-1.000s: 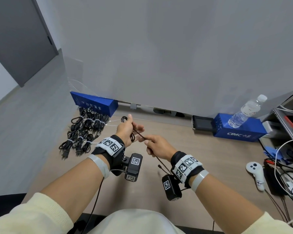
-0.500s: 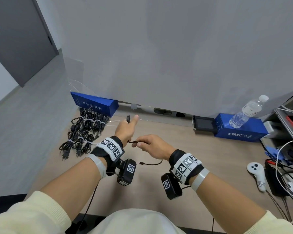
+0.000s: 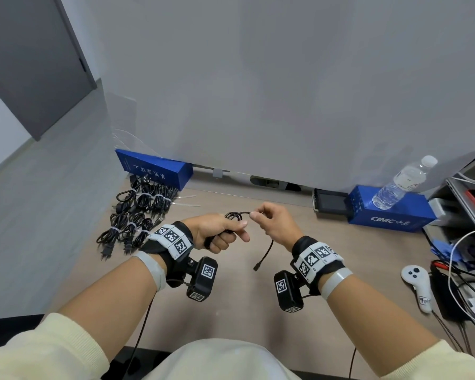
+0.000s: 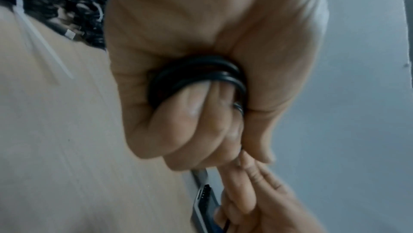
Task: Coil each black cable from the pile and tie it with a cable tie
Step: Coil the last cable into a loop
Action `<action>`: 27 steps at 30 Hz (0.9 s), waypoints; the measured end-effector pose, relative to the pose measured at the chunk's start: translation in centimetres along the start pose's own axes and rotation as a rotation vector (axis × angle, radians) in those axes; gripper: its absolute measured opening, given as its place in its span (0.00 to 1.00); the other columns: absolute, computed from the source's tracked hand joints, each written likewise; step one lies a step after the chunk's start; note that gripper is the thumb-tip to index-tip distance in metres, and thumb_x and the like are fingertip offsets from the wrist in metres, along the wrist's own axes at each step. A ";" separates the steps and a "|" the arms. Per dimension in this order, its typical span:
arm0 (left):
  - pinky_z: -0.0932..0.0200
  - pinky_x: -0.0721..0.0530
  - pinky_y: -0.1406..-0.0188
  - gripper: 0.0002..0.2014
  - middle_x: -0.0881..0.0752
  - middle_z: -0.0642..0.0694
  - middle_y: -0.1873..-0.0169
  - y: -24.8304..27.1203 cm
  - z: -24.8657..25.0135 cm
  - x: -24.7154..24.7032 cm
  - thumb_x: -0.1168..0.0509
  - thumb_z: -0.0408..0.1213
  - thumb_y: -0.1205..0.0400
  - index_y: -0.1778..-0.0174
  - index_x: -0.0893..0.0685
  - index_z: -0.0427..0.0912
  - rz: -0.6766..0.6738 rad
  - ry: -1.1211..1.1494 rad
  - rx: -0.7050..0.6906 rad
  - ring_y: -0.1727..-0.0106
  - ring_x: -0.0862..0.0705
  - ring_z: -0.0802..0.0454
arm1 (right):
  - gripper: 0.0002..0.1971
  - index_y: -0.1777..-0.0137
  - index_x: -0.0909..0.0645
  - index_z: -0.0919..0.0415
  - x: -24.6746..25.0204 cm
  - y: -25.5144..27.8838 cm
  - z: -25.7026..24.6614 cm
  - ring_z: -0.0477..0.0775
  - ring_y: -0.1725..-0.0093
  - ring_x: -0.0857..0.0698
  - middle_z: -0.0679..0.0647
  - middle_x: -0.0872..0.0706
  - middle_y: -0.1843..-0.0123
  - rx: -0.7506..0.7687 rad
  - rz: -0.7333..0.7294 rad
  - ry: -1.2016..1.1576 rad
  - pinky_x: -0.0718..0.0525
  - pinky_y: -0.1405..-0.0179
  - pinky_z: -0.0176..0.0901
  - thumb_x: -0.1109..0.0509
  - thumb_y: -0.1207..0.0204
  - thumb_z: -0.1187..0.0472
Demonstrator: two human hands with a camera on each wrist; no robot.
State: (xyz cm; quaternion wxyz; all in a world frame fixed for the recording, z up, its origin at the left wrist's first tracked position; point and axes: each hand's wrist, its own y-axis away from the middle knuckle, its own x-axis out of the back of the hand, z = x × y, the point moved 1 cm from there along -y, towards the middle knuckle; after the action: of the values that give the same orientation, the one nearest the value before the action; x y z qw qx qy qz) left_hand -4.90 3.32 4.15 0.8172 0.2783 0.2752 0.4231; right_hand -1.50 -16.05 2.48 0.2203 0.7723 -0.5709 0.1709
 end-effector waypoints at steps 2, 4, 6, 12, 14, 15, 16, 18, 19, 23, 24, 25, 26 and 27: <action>0.67 0.42 0.84 0.23 0.38 0.54 0.79 -0.3 0.1 0.0 0.45 0.54 0.10 0.44 0.15 0.38 0.052 0.108 -0.062 0.82 0.41 0.60 | 0.10 0.62 0.18 0.52 0.2 -0.1 0.8 0.48 0.72 0.22 0.48 0.19 0.72 -0.062 0.052 -0.010 0.22 0.64 0.46 0.28 0.19 0.54; 0.66 0.40 0.85 0.24 0.35 0.53 0.78 -0.7 0.3 0.0 0.47 0.53 0.09 0.38 0.16 0.37 0.159 0.231 -0.126 0.81 0.39 0.59 | 0.11 0.62 0.17 0.54 0.1 0.0 1.2 0.50 0.74 0.23 0.51 0.19 0.73 -0.133 0.076 -0.012 0.23 0.65 0.47 0.32 0.17 0.56; 0.66 0.37 0.85 0.20 0.33 0.52 0.78 -1.0 0.5 -0.2 0.43 0.51 0.10 0.35 0.21 0.38 0.266 0.300 -0.155 0.82 0.37 0.59 | 0.12 0.61 0.15 0.54 -0.4 0.5 1.0 0.48 0.75 0.24 0.50 0.20 0.74 -0.154 0.030 0.033 0.24 0.67 0.44 0.35 0.16 0.57; 0.64 0.34 0.82 0.13 0.32 0.51 0.76 -1.5 0.8 -1.1 0.37 0.45 0.12 0.47 0.13 0.38 0.485 0.301 -0.185 0.79 0.34 0.58 | 0.10 0.50 0.12 0.60 -3.5 2.2 -1.7 0.42 0.73 0.23 0.50 0.18 0.69 -0.006 -0.286 0.187 0.24 0.71 0.35 0.35 0.15 0.58; 0.61 0.30 0.77 0.17 0.31 0.49 0.73 -2.0 0.4 -0.6 0.39 0.47 0.11 0.55 0.12 0.40 0.640 0.286 -0.191 0.74 0.32 0.55 | 0.10 0.43 0.13 0.59 -4.0 2.4 -2.2 0.46 0.66 0.19 0.55 0.13 0.60 0.036 -0.342 0.203 0.18 0.60 0.44 0.35 0.14 0.58; 0.59 0.28 0.73 0.18 0.29 0.47 0.71 -2.2 0.2 -0.3 0.39 0.49 0.11 0.58 0.12 0.40 0.706 0.287 -0.195 0.70 0.30 0.53 | 0.11 0.39 0.14 0.58 -4.2 2.5 -2.3 0.48 0.63 0.18 0.56 0.13 0.57 0.049 -0.372 0.204 0.17 0.57 0.45 0.35 0.14 0.58; 0.57 0.26 0.70 0.19 0.27 0.46 0.69 -2.3 0.1 -0.1 0.39 0.49 0.11 0.60 0.13 0.40 0.749 0.322 -0.205 0.68 0.27 0.52 | 0.12 0.36 0.14 0.57 -4.3 2.6 -2.4 0.48 0.62 0.18 0.56 0.14 0.57 0.059 -0.405 0.206 0.18 0.57 0.43 0.36 0.13 0.59; 0.54 0.22 0.64 0.19 0.20 0.46 0.66 -2.2 -0.1 0.3 0.41 0.49 0.11 0.61 0.18 0.41 0.771 0.491 -0.225 0.64 0.20 0.50 | 0.14 0.31 0.16 0.57 -4.5 2.8 -2.3 0.47 0.65 0.21 0.52 0.18 0.63 0.079 -0.461 0.211 0.21 0.62 0.35 0.37 0.13 0.60; 0.52 0.20 0.61 0.19 0.16 0.46 0.65 -2.0 -0.1 0.4 0.41 0.50 0.10 0.61 0.20 0.42 0.761 0.585 -0.227 0.63 0.16 0.50 | 0.15 0.30 0.16 0.57 -4.6 2.9 -2.2 0.46 0.67 0.22 0.50 0.20 0.65 0.084 -0.478 0.220 0.23 0.64 0.32 0.38 0.13 0.60; 0.62 0.27 0.81 0.20 0.23 0.49 0.75 -1.4 -0.1 1.2 0.39 0.55 0.13 0.64 0.26 0.45 0.780 0.867 -0.275 0.79 0.24 0.55 | 0.16 0.28 0.16 0.53 -4.7 3.0 -1.6 0.42 0.68 0.24 0.45 0.22 0.69 0.091 -0.532 0.260 0.26 0.65 0.28 0.38 0.12 0.59; 0.64 0.32 0.83 0.21 0.27 0.50 0.76 -1.3 -0.2 1.4 0.38 0.56 0.13 0.65 0.27 0.45 0.808 0.880 -0.291 0.82 0.30 0.56 | 0.16 0.29 0.16 0.52 -4.6 3.1 -1.6 0.41 0.68 0.24 0.45 0.23 0.69 0.102 -0.551 0.271 0.27 0.66 0.27 0.38 0.12 0.59; 0.65 0.35 0.84 0.21 0.29 0.51 0.78 -1.2 -0.3 1.6 0.37 0.56 0.14 0.66 0.27 0.46 0.843 0.855 -0.302 0.83 0.34 0.56 | 0.15 0.29 0.15 0.52 -4.5 3.2 -1.7 0.41 0.68 0.25 0.44 0.23 0.70 0.112 -0.566 0.278 0.28 0.66 0.26 0.37 0.12 0.58; 0.64 0.37 0.84 0.20 0.31 0.51 0.78 -1.2 -0.5 1.8 0.36 0.55 0.14 0.66 0.27 0.46 0.879 0.791 -0.307 0.83 0.36 0.56 | 0.15 0.31 0.15 0.52 -4.4 3.2 -1.9 0.41 0.68 0.24 0.44 0.22 0.69 0.120 -0.571 0.281 0.27 0.65 0.28 0.36 0.13 0.58; 0.64 0.38 0.84 0.20 0.32 0.52 0.79 -1.1 -0.7 2.0 0.35 0.55 0.15 0.65 0.26 0.45 0.901 0.694 -0.301 0.82 0.37 0.56 | 0.14 0.32 0.14 0.53 -4.3 3.2 -2.1 0.42 0.67 0.23 0.44 0.22 0.69 0.127 -0.562 0.277 0.26 0.64 0.29 0.35 0.14 0.58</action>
State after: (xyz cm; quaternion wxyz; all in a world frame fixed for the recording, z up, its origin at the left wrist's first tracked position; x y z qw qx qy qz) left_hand -3.76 4.59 2.49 0.4495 0.0938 0.3182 0.8294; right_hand -5.79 -12.29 2.51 0.2859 0.8813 -0.2881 0.2422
